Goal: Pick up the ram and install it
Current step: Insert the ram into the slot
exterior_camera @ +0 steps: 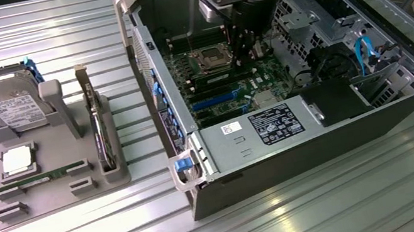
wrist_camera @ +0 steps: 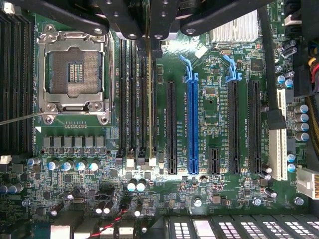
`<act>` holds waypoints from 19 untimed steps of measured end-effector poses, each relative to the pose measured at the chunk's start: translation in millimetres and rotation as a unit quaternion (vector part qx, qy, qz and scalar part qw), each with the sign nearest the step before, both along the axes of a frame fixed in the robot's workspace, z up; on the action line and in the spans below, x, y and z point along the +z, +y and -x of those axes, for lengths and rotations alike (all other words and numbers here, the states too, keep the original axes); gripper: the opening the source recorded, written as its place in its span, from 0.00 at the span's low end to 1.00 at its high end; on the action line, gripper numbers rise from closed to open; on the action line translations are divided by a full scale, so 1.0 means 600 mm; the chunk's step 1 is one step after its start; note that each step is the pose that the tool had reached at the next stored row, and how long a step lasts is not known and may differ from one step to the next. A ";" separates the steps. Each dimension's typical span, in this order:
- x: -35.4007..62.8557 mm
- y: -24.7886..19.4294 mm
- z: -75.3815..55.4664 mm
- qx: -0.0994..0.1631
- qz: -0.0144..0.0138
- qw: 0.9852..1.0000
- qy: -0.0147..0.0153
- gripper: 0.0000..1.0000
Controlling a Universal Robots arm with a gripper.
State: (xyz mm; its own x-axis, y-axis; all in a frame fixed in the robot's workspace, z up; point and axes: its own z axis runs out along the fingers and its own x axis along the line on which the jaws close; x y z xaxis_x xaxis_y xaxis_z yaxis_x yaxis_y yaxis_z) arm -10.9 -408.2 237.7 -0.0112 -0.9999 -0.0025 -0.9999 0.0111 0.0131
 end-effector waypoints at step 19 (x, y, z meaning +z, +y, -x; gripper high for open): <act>-0.008 0.0000 0.000 0.001 -0.001 1.000 0.000 0.12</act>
State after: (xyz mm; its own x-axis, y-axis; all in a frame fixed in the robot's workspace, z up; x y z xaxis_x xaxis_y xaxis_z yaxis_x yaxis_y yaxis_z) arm -10.9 -408.2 233.1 -0.0090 -1.0000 -0.0037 -0.9999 0.0090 0.0132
